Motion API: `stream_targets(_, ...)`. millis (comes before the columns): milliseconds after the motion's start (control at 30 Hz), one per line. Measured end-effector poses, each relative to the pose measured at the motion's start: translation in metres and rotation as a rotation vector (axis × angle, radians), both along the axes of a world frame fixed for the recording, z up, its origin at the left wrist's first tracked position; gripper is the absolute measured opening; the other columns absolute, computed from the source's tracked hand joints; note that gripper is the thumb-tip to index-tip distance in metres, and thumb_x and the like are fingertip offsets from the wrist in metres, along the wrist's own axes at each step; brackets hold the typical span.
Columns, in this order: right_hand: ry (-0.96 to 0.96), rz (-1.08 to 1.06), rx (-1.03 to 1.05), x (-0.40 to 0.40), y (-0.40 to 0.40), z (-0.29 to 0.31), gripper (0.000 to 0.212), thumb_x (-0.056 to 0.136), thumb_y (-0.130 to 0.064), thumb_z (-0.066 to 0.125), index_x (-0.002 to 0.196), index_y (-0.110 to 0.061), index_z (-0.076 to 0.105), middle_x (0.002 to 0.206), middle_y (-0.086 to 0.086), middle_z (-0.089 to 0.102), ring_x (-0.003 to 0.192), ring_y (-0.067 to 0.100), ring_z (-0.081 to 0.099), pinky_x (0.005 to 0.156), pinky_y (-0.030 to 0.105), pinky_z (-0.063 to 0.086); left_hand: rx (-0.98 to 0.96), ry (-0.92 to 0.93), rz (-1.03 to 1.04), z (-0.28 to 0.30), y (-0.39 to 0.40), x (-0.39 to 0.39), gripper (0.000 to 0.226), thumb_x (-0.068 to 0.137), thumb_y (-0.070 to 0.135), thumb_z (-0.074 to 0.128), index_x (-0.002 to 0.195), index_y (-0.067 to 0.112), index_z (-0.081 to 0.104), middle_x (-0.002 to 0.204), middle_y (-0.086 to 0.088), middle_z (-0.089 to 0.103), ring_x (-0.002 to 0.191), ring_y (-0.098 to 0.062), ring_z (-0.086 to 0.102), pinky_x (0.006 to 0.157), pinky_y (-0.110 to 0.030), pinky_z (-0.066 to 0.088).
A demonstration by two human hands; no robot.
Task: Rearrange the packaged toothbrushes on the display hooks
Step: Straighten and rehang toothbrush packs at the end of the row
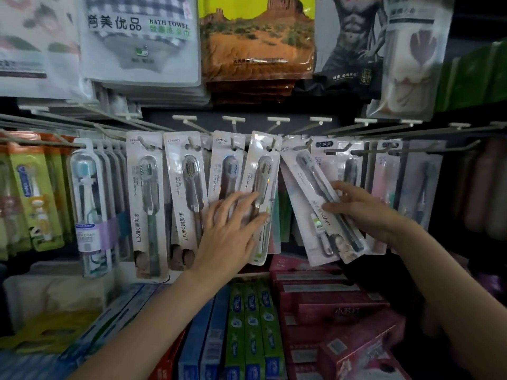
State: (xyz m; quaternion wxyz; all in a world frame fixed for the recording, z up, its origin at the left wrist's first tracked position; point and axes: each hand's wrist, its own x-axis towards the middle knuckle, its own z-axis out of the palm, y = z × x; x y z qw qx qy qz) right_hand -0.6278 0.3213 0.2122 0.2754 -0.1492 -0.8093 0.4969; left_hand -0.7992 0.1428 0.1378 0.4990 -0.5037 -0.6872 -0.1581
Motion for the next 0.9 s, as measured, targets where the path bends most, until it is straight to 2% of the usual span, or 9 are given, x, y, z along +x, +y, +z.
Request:
stream_targets(133,-0.032,0.011,0.018,0.000,0.006,-0.002,0.033,0.088,-0.006,0.058,0.113,-0.027,0.055,0.099,0.007,0.061,0.090,0.022,0.062,0.079,0.033,0.049,-0.023,-0.001,0.020,0.000,-0.001,-0.001,0.043,0.075,0.018,0.049,0.115,0.025,0.060,0.139,-0.006,0.043,0.128,-0.030,0.032,0.101,-0.048,0.019)
stream_targets(267,0.024,-0.059,0.110,0.003,0.005,0.002,0.035,0.086,-0.003,0.059,0.114,-0.023,0.050,0.089,0.003,0.061,0.074,0.016,0.062,0.064,0.025,0.050,-0.040,-0.007,0.029,0.001,-0.001,-0.002,0.042,0.076,0.019,0.047,0.116,0.025,0.060,0.140,-0.007,0.043,0.128,-0.030,0.031,0.101,-0.048,0.020)
stream_targets(367,0.101,-0.134,0.224,0.007,0.009,0.006,0.043,0.084,-0.003,0.063,0.115,-0.029,0.048,0.088,-0.009,0.054,0.076,0.006,0.055,0.059,0.022,0.045,-0.035,-0.012,0.026,0.001,-0.002,-0.002,0.043,0.078,0.021,0.038,0.115,0.024,0.061,0.139,-0.007,0.043,0.128,-0.029,0.031,0.100,-0.047,0.021)
stream_targets(500,0.137,-0.157,0.363,0.010,0.016,0.007,0.044,0.081,-0.005,0.067,0.110,-0.033,0.049,0.100,0.004,0.062,0.085,0.018,0.061,0.064,0.026,0.045,-0.029,-0.001,0.023,0.000,-0.002,-0.002,0.045,0.079,0.021,0.035,0.115,0.024,0.061,0.138,-0.008,0.045,0.126,-0.029,0.033,0.099,-0.046,0.022)
stream_targets(633,0.049,-0.274,0.733,0.014,0.018,0.010,0.045,0.085,-0.011,0.065,0.123,-0.025,0.047,0.099,0.006,0.060,0.082,0.018,0.056,0.058,0.013,0.036,-0.028,0.001,0.028,0.000,-0.002,-0.001,0.045,0.078,0.021,0.035,0.116,0.024,0.061,0.138,-0.008,0.045,0.126,-0.029,0.034,0.099,-0.046,0.022)
stream_targets(700,-0.053,-0.278,0.860,0.015,0.017,0.014,0.045,0.086,-0.011,0.062,0.127,-0.023,0.047,0.107,0.008,0.061,0.083,0.018,0.058,0.063,0.018,0.040,-0.032,-0.005,0.031,0.000,-0.002,-0.001,0.046,0.078,0.021,0.035,0.116,0.024,0.061,0.138,-0.007,0.045,0.127,-0.029,0.033,0.099,-0.046,0.022)
stream_targets(767,-0.278,-0.269,1.007,0.015,0.015,0.016,0.045,0.087,-0.010,0.059,0.128,-0.027,0.047,0.114,0.003,0.062,0.087,0.015,0.056,0.075,0.026,0.049,-0.031,-0.014,0.022,0.001,-0.002,-0.001,0.046,0.078,0.020,0.035,0.116,0.024,0.062,0.138,-0.007,0.044,0.127,-0.028,0.033,0.099,-0.046,0.022)
stream_targets(833,-0.368,-0.249,1.025,0.016,0.016,0.013,0.047,0.086,-0.010,0.060,0.127,-0.030,0.048,0.113,0.000,0.062,0.091,0.013,0.055,0.083,0.032,0.049,-0.026,-0.026,0.008,0.001,-0.001,0.000,0.045,0.079,0.021,0.035,0.115,0.023,0.062,0.137,-0.008,0.045,0.127,-0.028,0.033,0.099,-0.046,0.023)
stream_targets(900,-0.262,-0.191,0.882,0.024,0.018,0.007,0.046,0.083,-0.008,0.064,0.121,-0.031,0.051,0.101,-0.002,0.063,0.086,0.013,0.056,0.078,0.027,0.046,-0.018,-0.030,-0.001,0.000,0.000,-0.001,0.044,0.080,0.021,0.035,0.115,0.023,0.061,0.137,-0.008,0.045,0.126,-0.029,0.033,0.098,-0.046,0.024)
